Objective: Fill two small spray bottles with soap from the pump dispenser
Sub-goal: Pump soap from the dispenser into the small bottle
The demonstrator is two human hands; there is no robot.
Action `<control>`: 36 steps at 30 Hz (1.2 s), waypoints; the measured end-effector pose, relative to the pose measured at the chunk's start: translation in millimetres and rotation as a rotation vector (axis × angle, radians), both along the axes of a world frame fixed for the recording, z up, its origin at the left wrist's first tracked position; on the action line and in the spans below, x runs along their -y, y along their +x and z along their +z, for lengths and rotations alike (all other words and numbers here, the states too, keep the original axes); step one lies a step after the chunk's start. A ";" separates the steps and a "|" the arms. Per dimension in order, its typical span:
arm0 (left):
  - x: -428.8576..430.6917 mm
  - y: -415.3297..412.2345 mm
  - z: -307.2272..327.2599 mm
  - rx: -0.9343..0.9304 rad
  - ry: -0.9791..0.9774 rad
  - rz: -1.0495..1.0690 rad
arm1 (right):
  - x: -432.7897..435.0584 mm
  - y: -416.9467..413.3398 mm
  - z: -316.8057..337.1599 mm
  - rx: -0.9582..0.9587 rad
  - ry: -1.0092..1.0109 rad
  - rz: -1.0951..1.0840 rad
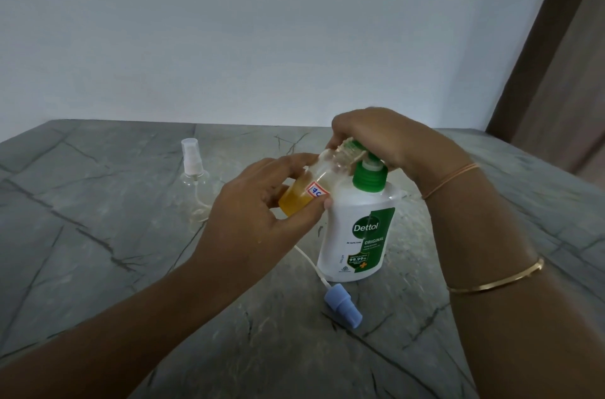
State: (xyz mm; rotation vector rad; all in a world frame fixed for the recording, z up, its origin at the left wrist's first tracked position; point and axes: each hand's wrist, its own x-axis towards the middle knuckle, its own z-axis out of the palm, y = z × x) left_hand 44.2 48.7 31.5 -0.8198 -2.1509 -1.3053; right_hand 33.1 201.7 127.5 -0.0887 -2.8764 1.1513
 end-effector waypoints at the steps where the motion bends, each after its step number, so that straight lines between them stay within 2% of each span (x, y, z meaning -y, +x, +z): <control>1: 0.1 0.5 1.5 -0.011 0.000 0.005 | -0.8 -0.5 1.2 -0.021 0.007 -0.003; 9: -0.5 0.9 4.7 -0.010 -0.026 0.047 | -0.4 -2.7 3.5 -0.198 -0.024 -0.017; 17: -1.2 -0.4 2.4 0.010 0.005 0.003 | -5.3 -1.4 1.2 0.027 -0.025 -0.024; 21: -1.8 -1.1 -2.0 0.017 0.002 -0.029 | -2.4 1.4 0.1 0.035 0.035 0.016; 25: -1.4 -0.8 -0.9 0.004 -0.012 -0.020 | -1.0 2.9 1.4 0.058 0.012 -0.009; 32: -0.9 0.3 5.5 -0.014 -0.021 0.041 | -4.8 -4.4 2.0 -0.148 -0.049 -0.075; 36: -1.3 0.6 8.2 -0.023 -0.028 0.064 | -2.9 -2.6 3.5 -0.165 -0.064 -0.072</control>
